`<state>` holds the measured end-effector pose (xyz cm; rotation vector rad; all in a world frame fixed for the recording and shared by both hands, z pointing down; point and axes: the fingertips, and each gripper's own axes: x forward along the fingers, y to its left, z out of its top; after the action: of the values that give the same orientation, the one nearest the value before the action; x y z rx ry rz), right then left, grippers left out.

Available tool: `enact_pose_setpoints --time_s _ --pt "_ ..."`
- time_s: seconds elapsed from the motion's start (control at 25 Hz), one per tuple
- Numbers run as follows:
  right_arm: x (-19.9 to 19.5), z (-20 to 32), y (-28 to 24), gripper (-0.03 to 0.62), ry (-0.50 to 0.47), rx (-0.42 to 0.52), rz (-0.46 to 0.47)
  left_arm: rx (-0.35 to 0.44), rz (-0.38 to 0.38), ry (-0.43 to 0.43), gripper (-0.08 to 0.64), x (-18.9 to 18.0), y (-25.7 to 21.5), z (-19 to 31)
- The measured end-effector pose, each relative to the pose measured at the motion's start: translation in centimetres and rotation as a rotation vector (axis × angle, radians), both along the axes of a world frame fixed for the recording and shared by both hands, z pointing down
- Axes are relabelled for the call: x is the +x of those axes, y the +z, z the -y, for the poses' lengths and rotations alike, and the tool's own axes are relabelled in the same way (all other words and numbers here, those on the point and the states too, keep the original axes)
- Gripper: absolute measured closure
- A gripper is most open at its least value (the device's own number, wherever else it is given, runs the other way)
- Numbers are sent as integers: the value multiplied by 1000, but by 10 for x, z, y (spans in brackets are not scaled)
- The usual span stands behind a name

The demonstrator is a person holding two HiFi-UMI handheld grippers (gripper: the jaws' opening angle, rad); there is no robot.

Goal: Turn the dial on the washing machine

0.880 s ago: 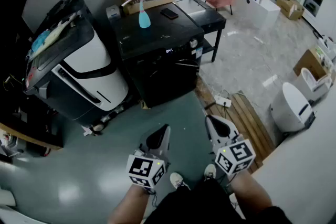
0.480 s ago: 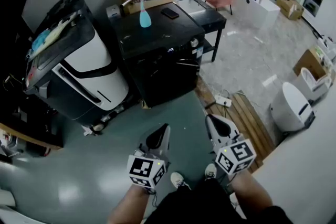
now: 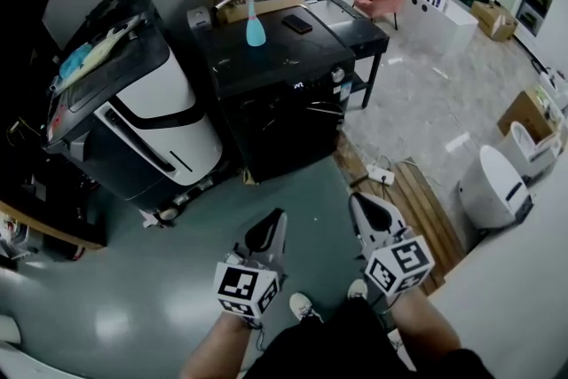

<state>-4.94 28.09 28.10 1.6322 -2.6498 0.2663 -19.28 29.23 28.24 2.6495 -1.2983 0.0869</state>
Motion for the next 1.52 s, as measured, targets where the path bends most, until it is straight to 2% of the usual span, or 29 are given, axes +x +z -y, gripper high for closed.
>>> enact_pose_setpoints --time_s 0.24,0.64,0.76,1.24,1.52 --pt "-16 11 -5 564 -29 12 9 -4 -1 -29 541 -17 0 9" --pt "-12 56 -7 408 -85 51 -13 0 29 -53 341 -3 -2 48" --pt "-1 81 -7 382 -104 54 -17 1 41 -71 311 9 -4 70" --pt "62 222 3 339 -180 48 -49 -10 35 -149 279 74 3 195" --pt "93 298 17 334 -228 24 -44 -31 57 -206 276 103 9 259"
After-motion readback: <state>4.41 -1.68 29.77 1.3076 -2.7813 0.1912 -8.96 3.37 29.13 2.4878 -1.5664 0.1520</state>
